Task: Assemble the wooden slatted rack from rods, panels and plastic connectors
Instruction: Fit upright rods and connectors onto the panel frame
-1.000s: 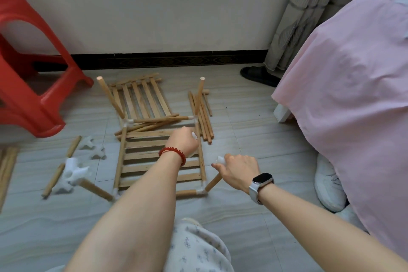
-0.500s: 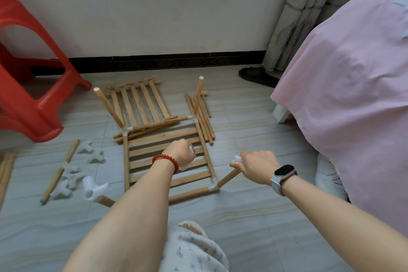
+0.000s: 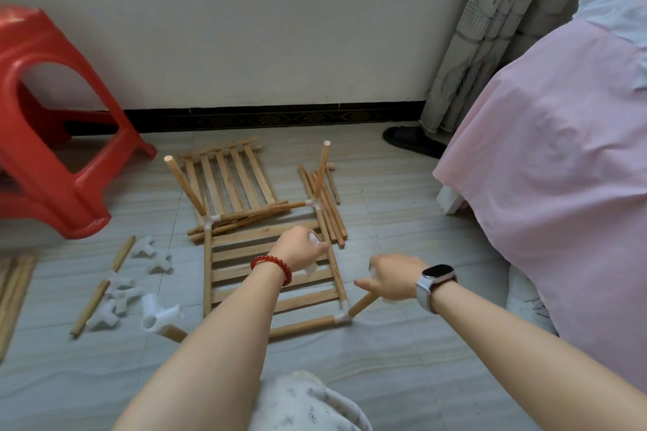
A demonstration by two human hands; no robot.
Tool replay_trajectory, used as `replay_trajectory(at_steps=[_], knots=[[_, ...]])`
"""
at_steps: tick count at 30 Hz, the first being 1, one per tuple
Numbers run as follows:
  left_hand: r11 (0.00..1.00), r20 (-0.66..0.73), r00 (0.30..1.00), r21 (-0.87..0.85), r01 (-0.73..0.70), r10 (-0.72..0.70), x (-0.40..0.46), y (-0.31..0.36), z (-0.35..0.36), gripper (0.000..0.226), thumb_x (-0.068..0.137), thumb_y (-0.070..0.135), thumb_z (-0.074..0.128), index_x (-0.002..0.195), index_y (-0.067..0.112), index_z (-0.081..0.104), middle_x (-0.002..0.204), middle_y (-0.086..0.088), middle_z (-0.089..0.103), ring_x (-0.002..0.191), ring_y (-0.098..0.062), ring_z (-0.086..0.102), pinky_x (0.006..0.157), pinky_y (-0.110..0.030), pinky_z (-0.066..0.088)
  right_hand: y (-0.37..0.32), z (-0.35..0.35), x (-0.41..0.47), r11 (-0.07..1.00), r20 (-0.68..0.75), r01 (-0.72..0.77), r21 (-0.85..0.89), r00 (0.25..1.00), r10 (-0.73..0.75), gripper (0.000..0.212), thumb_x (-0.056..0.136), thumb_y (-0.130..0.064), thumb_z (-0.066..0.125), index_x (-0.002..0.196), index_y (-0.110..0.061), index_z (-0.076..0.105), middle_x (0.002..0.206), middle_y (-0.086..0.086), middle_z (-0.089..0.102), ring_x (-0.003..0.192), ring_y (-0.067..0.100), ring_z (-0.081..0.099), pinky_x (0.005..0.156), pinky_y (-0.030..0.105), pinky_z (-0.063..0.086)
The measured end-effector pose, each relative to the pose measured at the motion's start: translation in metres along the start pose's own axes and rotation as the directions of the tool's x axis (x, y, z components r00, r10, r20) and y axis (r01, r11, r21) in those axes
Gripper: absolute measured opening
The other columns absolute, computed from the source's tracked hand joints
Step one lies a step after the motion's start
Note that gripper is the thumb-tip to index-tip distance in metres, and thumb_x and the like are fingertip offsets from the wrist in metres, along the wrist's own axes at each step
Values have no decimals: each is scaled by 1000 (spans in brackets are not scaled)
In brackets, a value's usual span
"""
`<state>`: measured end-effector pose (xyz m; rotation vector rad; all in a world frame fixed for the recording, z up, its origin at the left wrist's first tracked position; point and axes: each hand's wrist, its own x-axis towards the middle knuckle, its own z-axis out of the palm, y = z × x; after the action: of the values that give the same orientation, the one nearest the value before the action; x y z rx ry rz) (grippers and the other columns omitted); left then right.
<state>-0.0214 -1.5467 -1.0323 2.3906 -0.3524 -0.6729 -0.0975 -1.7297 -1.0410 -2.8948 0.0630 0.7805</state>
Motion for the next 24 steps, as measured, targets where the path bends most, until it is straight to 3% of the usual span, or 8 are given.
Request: replay_trajectory(at_steps=[6, 10, 12, 14, 16, 18, 21, 24], knots=[[961, -98, 985, -254, 113, -142, -2, -12, -70, 70, 93, 61, 26, 129, 5, 47, 110, -9, 59, 85, -18, 59, 73, -28, 51, -60, -48, 26, 863, -297, 317, 393, 932, -207, 36, 95, -36, 48, 127, -19, 49, 115, -1, 59, 95, 7, 55, 80, 19, 45], [881, -65, 977, -448, 151, -201, -7, -32, -118, 95, 81, 75, 0, 148, 10, 17, 129, -28, 50, 43, -10, 49, 39, -17, 37, -119, -86, 51, 673, -445, 515, 531, 845, -296, 32, 94, -25, 52, 125, -20, 49, 109, -3, 57, 93, 6, 55, 80, 17, 44], [874, -30, 983, -463, 149, -184, -10, -47, -135, 109, 71, 82, -4, 149, 7, 8, 146, -29, 28, 75, -18, 68, 63, -28, 56, -148, -99, 63, 569, -439, 565, 597, 824, -357, 27, 93, -24, 53, 121, -24, 50, 104, -5, 56, 87, 4, 56, 74, 15, 46], [886, 3, 986, -439, 152, -168, -10, -62, -147, 106, 70, 82, -6, 150, 15, 16, 149, -25, 22, 130, -38, 40, 104, -50, 36, -173, -107, 80, 511, -407, 598, 617, 799, -443, 22, 92, -24, 56, 113, -26, 54, 99, -7, 58, 82, 3, 58, 69, 14, 47], [876, 38, 981, -444, 189, -192, -3, -77, -155, 106, 69, 84, -6, 126, 21, 57, 116, -19, 61, 105, -35, 61, 86, -38, 50, -191, -108, 100, 528, -365, 627, 573, 772, -520, 18, 90, -23, 57, 108, -22, 56, 93, -8, 59, 76, 1, 57, 67, 15, 46], [831, 54, 974, -512, 217, -221, 5, -91, -162, 100, 61, 88, -6, 68, 23, 69, 58, -7, 57, 48, -17, 53, 46, -19, 38, -204, -106, 124, 593, -318, 629, 503, 773, -549, 19, 90, -25, 57, 109, -21, 55, 91, -10, 55, 74, 1, 52, 67, 15, 41], [774, 28, 964, -589, 230, -265, 27, -117, -164, 87, 58, 86, -6, 54, 21, 51, 42, -3, 46, 35, -10, 42, 37, -17, 28, -215, -100, 158, 667, -267, 616, 419, 786, -558, 25, 92, -29, 53, 116, -21, 55, 100, -7, 52, 83, 2, 49, 74, 18, 40], [704, -11, 963, -684, 190, -271, 46, -137, -165, 85, 66, 82, -6, 50, 27, 58, 43, -4, 51, 33, -10, 45, 34, -15, 30, -223, -96, 185, 665, -251, 595, 453, 800, -545, 18, 93, -31, 52, 109, -23, 56, 105, -3, 52, 87, 5, 53, 76, 19, 44]])
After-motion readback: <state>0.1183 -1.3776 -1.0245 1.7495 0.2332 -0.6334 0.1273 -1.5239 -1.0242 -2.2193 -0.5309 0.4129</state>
